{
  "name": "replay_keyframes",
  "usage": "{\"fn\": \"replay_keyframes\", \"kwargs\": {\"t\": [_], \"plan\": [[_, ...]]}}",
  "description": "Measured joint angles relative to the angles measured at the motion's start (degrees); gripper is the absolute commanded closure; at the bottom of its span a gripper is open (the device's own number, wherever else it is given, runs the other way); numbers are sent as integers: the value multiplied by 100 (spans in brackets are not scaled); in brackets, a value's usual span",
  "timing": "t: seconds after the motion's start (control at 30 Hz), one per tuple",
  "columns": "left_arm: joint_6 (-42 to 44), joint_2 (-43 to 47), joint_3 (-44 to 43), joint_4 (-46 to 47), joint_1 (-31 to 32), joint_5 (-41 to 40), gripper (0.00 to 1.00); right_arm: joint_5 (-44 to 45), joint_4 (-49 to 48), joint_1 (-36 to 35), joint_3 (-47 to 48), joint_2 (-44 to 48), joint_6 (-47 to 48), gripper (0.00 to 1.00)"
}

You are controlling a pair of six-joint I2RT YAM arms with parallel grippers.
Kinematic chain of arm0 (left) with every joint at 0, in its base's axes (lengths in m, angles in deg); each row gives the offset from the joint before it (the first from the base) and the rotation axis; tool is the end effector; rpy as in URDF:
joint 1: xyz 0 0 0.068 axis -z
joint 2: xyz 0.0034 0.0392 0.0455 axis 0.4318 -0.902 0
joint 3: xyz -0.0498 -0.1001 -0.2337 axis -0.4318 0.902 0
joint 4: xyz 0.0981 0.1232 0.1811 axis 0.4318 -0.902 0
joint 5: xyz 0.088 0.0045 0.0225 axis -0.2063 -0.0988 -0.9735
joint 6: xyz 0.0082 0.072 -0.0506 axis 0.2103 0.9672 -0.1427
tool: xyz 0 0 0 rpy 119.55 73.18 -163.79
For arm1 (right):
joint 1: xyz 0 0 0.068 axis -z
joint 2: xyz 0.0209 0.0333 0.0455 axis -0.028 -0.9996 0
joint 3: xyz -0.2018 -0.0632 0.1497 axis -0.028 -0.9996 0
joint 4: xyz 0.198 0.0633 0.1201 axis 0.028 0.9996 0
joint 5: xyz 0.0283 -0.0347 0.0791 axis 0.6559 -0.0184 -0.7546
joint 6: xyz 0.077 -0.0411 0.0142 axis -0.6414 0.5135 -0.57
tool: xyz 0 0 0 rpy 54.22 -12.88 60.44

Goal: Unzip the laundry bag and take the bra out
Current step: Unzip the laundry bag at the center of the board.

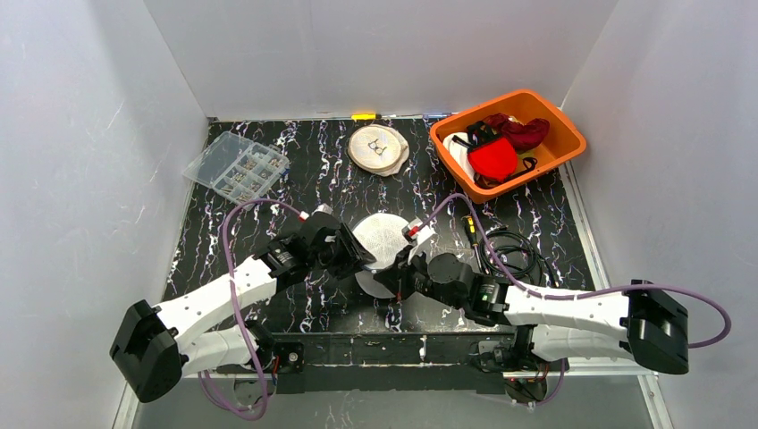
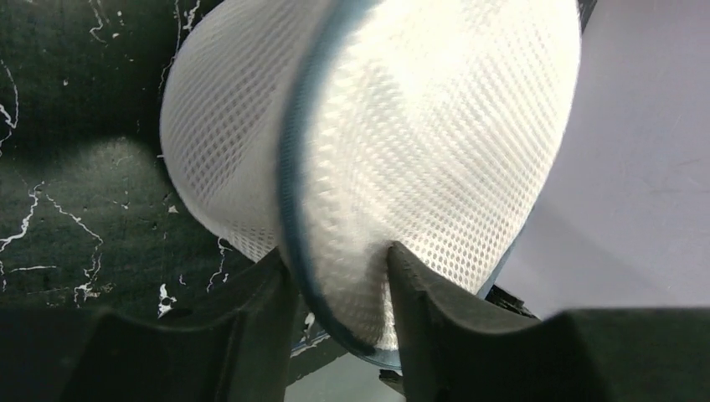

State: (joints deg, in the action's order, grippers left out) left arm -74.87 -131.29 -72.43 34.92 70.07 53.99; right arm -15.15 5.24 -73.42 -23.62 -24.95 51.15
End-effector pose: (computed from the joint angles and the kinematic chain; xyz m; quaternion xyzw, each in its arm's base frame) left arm 0.1775 -0.1795 0.2142 -0.1920 0.8745 -0.3862 0.2219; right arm 0.1024 0.2484 0.2327 -0.1944 0.7546 0.4231 0.4623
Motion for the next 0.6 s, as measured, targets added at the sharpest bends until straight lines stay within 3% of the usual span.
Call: {"fn": "replay_keyframes", "kwargs": {"t": [0.3,0.6], "plan": [[286,33,-295,2,22,-192,98,391,431,-39,-9,385,-2,99],[927,46,-409,57,-138,35,99,1309,1705,-70,-20,1029,-173,99]]}}
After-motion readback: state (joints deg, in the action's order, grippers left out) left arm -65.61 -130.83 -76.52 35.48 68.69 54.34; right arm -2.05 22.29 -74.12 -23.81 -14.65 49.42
